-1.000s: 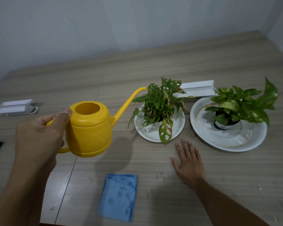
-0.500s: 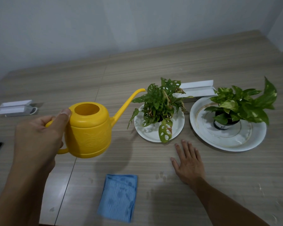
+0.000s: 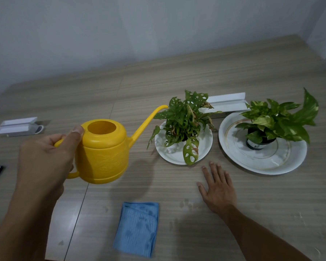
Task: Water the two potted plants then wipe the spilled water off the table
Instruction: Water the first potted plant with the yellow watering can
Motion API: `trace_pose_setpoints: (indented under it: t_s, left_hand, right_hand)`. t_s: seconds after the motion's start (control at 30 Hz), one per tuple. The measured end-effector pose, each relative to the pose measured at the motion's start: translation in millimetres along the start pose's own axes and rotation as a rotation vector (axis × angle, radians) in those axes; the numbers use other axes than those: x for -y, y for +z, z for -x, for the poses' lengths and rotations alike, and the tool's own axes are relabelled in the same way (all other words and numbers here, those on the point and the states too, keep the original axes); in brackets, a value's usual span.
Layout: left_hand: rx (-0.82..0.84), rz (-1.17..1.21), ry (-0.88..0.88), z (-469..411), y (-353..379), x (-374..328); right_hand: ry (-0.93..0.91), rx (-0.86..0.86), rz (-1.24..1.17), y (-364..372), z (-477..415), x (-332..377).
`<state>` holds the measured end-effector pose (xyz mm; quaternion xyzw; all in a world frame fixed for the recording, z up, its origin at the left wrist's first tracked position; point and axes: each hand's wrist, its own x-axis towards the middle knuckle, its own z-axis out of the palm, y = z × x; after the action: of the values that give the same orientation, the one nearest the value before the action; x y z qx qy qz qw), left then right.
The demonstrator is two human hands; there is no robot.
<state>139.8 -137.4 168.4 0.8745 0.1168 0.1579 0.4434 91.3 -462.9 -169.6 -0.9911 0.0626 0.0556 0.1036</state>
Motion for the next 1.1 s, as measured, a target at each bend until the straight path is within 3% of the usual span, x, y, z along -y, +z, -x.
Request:
trace_pose_setpoints:
  t_s: [0.7, 0.87, 1.1]
  left_hand:
    - [0.042, 0.072, -0.073, 6.8, 5.9, 1.8]
    - [-0.035, 0.164, -0.095, 21.2, 14.2, 8.8]
    - [0.015, 0.508, -0.242, 37.9, 27.0, 48.0]
  right_hand:
    - [0.007, 0.03, 0.016, -4.7, 0.8, 0.5]
    - [-0.003, 0.064, -0.006, -6.4, 1.1, 1.7]
    - [-0.102, 0.093, -0.031, -28.9, 3.4, -3.5]
